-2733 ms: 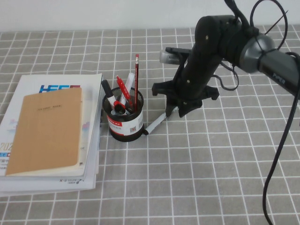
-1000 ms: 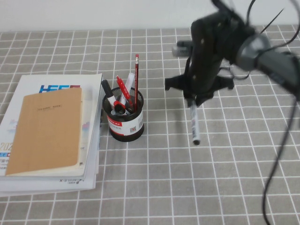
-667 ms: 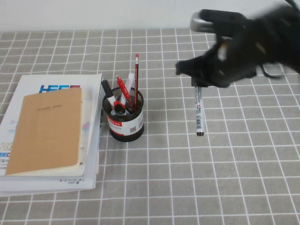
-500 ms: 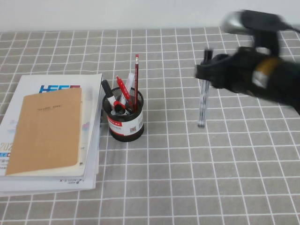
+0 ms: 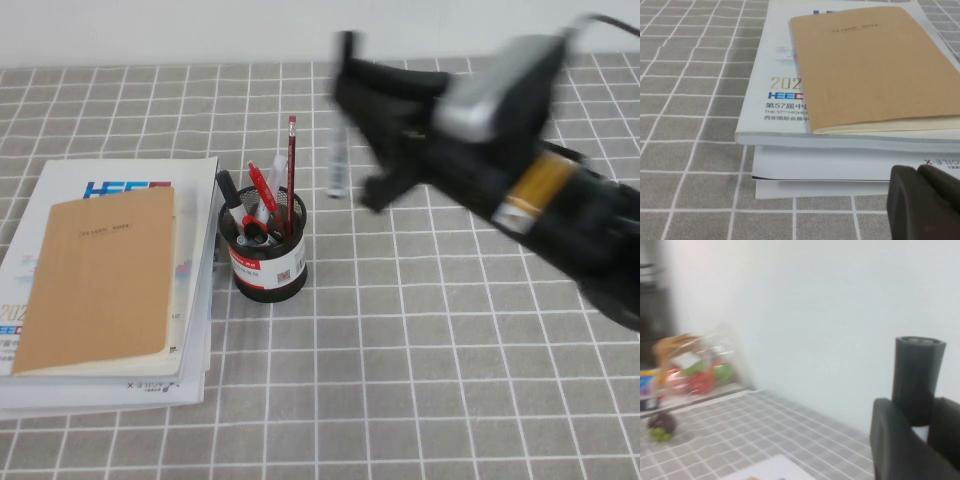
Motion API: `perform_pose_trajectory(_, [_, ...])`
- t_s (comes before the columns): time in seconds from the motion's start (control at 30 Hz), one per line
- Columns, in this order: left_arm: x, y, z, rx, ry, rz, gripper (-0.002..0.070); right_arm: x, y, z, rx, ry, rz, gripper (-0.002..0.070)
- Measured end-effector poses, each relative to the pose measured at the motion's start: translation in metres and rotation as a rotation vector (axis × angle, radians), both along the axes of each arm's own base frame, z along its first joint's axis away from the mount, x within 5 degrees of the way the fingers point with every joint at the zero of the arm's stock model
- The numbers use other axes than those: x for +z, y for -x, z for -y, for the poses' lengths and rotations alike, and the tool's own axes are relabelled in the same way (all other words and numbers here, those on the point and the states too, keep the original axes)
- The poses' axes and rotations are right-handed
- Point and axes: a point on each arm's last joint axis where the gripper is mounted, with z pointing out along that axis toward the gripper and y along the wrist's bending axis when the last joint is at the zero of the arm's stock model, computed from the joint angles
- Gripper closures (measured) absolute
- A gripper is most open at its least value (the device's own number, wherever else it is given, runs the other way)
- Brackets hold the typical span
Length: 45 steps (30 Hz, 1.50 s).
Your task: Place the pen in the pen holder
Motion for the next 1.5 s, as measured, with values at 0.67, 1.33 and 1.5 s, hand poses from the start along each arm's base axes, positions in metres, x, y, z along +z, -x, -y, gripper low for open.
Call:
perform_pose_trajectory(0.67, [0.0,0.0,0.0,0.0,0.0,0.0,0.068,-0.078,-0.073,-0.075,0.091,0.067,-0.084,0.0586])
perform_pose_trajectory(1.33, [0.0,0.0,0.0,0.0,0.0,0.0,0.068,-0.06,-0.068,-0.072,0.096,0.125,-0.05,0.0459])
perform_pose_trajectory(1.5, [0.0,0.0,0.0,0.0,0.0,0.0,0.068,-0.026,-0.055,-0.058,0.04,0.206,-0.034,0.0654])
